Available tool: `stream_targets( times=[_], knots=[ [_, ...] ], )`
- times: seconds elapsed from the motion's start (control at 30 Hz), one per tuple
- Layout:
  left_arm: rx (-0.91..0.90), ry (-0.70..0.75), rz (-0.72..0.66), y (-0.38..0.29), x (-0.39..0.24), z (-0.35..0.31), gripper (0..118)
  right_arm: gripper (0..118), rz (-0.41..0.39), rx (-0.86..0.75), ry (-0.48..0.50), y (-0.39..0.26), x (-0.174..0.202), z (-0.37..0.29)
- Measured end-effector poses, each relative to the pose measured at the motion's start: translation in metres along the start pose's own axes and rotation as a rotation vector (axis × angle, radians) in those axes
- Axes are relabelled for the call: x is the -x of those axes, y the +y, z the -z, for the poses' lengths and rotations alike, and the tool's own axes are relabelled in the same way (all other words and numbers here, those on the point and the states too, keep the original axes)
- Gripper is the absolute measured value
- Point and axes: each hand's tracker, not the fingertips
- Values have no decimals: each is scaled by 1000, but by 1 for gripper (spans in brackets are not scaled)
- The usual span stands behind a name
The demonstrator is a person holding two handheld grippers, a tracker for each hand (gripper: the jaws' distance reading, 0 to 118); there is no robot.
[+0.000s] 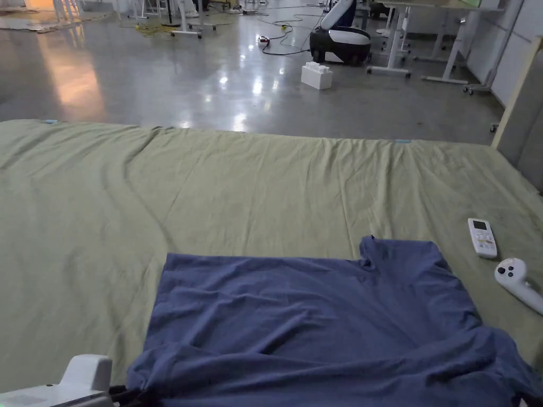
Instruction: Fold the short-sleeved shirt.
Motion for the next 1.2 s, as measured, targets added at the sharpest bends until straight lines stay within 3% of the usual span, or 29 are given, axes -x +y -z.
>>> stream_targets(
  times=[0.23,0.43,0.47,0.5,0.53,0.6,0.7,0.8,0.9,1.0,1.2],
  knots=[
    [7,22,-45,-36,19,-57,11,7,-16,30,2,-49,13,-69],
    [38,2,-125,-69,29,-36,15,7,5,99,37,-90,16,-49],
    [42,23,-147,-70,29,-32,24,8,22,89,14,-92,12,-45],
    [39,44,-174,-74,28,-29,46,14,45,88,-15,-93,11,-41],
    [31,52,-184,-75,28,-30,66,31,62,98,-30,-92,9,-40],
    [-8,37,-210,-76,28,-42,91,74,111,86,-41,-88,4,-48],
    [-94,61,-196,-74,24,-69,92,77,172,32,-29,-84,-4,-73],
    [-204,153,-136,-69,12,-107,92,77,175,-70,-62,-78,-1,-114],
    [-377,168,-65,-60,-11,-149,92,77,133,-171,-15,-64,18,-152],
    [-547,180,42,-49,-44,-185,92,77,40,-285,36,-46,46,-180],
    [-733,139,242,-33,-114,-221,89,77,-36,-435,97,-18,95,-201]
  ],
)
